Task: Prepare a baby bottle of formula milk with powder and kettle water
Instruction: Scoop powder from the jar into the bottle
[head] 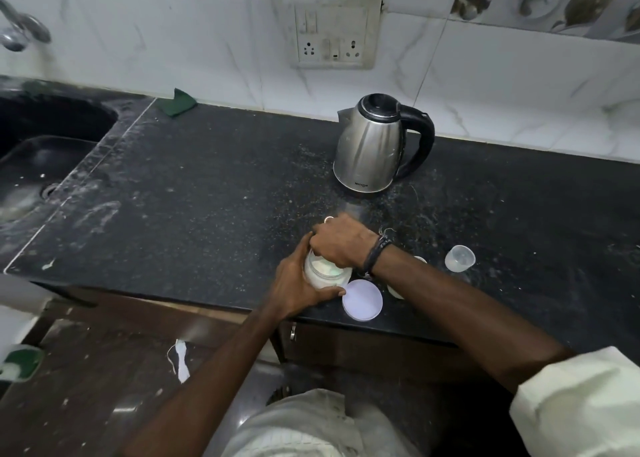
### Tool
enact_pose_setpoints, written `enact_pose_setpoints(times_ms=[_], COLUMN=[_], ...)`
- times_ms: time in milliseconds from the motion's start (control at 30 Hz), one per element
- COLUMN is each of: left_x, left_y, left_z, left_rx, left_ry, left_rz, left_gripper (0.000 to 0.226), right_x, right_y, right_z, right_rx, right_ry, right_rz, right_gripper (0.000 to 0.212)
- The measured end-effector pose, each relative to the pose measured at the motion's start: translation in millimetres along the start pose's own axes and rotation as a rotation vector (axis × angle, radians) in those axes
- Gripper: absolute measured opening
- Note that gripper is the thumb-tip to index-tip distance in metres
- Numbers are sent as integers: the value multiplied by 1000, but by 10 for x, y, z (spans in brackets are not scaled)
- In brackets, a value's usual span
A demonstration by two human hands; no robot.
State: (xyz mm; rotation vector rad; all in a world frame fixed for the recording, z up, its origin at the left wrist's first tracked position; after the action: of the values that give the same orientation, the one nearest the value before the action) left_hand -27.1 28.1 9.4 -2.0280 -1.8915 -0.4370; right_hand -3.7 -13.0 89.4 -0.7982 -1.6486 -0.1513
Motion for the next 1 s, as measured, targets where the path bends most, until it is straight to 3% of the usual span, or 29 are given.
enact_pose_setpoints(times_ms=[133,433,567,767,867,1000], left_x=[21,22,39,35,31,16], left_y=[-7,-44,-55,-61,-66,-68], left_z=[56,63,44,43,46,74], left_rx=[14,22,18,28,25,40], left_ry=[-12,-39,-47,-66,-56,-62], left_rz=[-27,-53,-68,-64,-57,-47], left_gripper=[113,118,118,118,119,119], right_x=[-13,121,137,104,30,9], right_y=[-17,-226,-286,-295,-293,-299], right_z=[40,-116,-160,-214,-202,-118], right_rx=[-3,-177,-217,-254,-288,-247], right_ry=[-50,93,158,291,332,354], right_rz=[-4,-152,-155,-176,-139,-116], right_gripper=[24,14,25,8,36,45])
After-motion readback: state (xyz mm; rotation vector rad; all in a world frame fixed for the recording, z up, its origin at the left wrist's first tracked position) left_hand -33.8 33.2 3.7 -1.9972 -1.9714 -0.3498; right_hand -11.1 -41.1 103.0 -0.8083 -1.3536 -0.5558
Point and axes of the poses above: each hand's wrist, its own y-axis towards the middle knuckle, its own x-axis out of the back of the hand, z = x × y, the point moved 10 cm from there along y, towards the middle knuckle, and after that the axes turned 4 degrees about x, right-handed, at the moved point
